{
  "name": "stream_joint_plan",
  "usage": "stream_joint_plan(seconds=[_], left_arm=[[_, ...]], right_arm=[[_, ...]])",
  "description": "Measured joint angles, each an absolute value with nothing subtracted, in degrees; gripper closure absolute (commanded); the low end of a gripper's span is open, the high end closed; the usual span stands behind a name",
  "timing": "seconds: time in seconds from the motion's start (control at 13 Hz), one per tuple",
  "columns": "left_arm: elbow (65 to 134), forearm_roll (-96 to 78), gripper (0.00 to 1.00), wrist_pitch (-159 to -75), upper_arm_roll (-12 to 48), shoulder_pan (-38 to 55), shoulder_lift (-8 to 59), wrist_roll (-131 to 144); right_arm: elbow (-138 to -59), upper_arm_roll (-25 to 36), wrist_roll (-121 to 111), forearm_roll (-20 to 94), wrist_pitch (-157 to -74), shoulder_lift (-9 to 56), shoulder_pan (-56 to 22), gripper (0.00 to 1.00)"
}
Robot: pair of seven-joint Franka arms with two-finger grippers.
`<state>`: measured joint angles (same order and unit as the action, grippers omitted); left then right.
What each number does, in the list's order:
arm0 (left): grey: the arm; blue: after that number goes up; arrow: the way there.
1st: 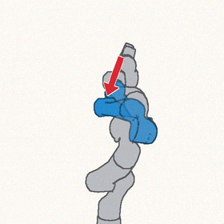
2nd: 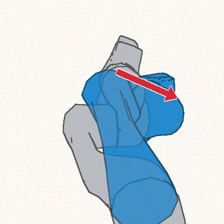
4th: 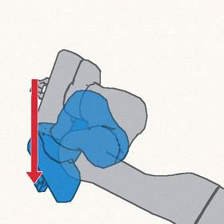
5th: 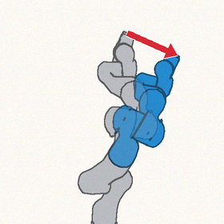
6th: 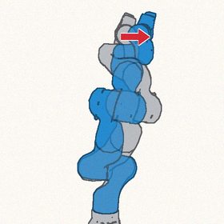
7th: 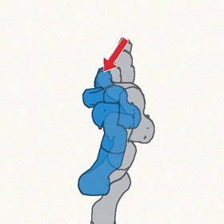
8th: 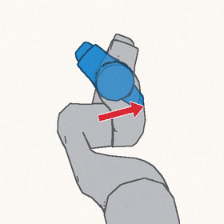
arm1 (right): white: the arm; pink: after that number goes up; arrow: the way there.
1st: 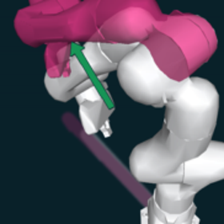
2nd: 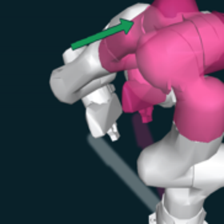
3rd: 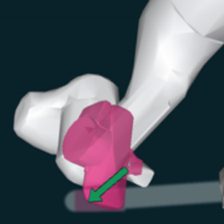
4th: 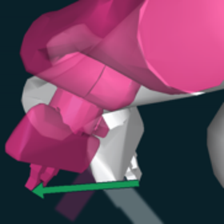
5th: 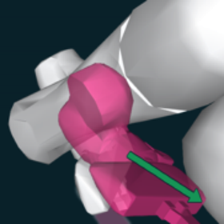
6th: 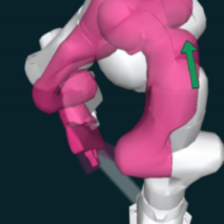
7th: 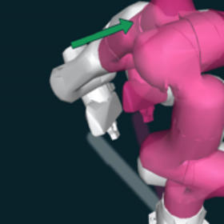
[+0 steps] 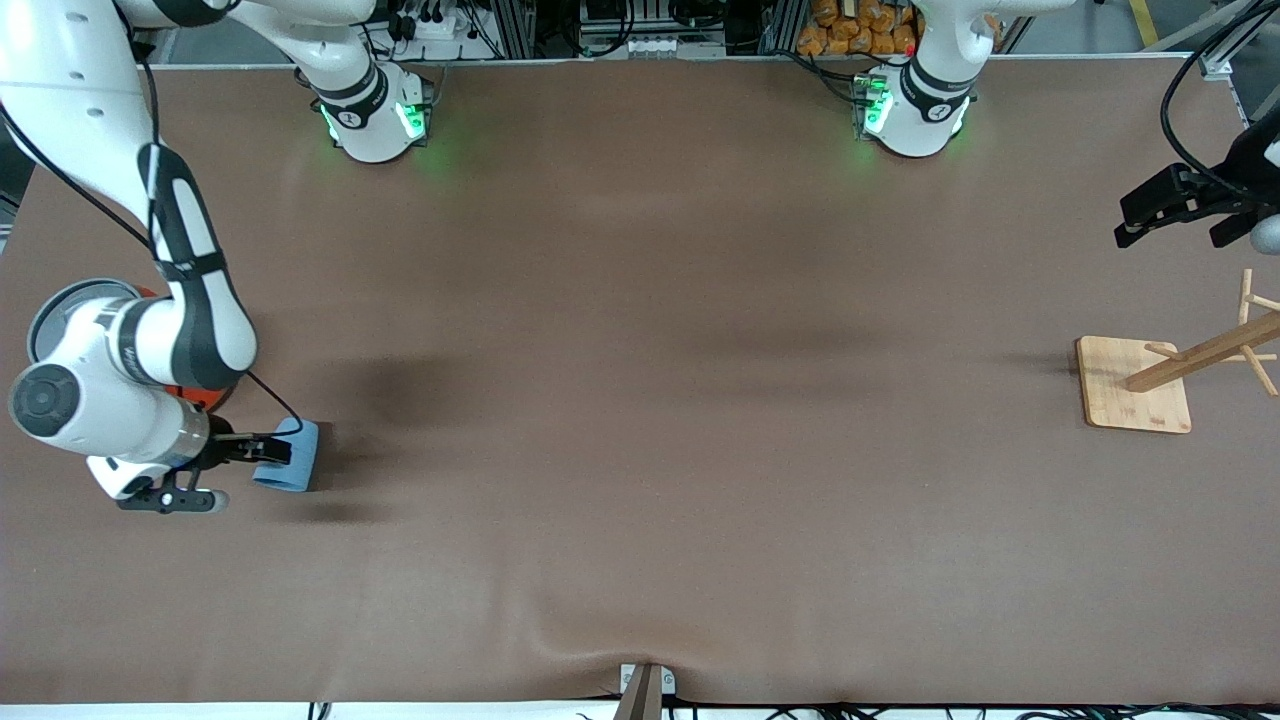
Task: Flip cup
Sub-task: 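Reach the right gripper to the blue cup and grasp it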
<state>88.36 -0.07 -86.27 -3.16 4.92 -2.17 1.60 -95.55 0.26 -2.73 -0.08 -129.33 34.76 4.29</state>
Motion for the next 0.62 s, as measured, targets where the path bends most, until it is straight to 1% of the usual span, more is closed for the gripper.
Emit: stream_joint_plan(seconds=[0.15,0.31,0.38,0.46,0.54,0.62], left_arm=[[88.4,-0.1,0.0,-86.3,-3.1,4.9,-2.2,1.6],[88.4,-0.1,0.0,-86.3,-3.1,4.9,-2.2,1.6],[88.4,-0.1,0.0,-86.3,-3.1,4.9,-2.2,1.6],[88.4,-0.1,0.0,-86.3,-3.1,4.9,-2.2,1.6],[88.4,-0.1,0.0,-86.3,-3.1,4.9,-2.2,1.6],[88.4,-0.1,0.0,-86.3,-3.2,4.9,-2.2,1.6]], right_arm=[[-95.6,0.4,-2.7,-0.1,-132.1,37.4,4.3,0.0],[-95.7,0.4,-2.7,-0.1,-133.1,39.2,4.4,0.0],[-95.9,0.4,-2.7,-0.1,-133.4,39.8,4.4,0.18],[-96.2,0.4,-2.7,-0.1,-133.9,40.0,4.5,0.49],[-96.8,0.5,-2.7,-0.1,-134.4,40.0,4.5,0.64],[-97.1,0.4,-2.7,-0.1,-134.6,39.9,4.6,0.67]])
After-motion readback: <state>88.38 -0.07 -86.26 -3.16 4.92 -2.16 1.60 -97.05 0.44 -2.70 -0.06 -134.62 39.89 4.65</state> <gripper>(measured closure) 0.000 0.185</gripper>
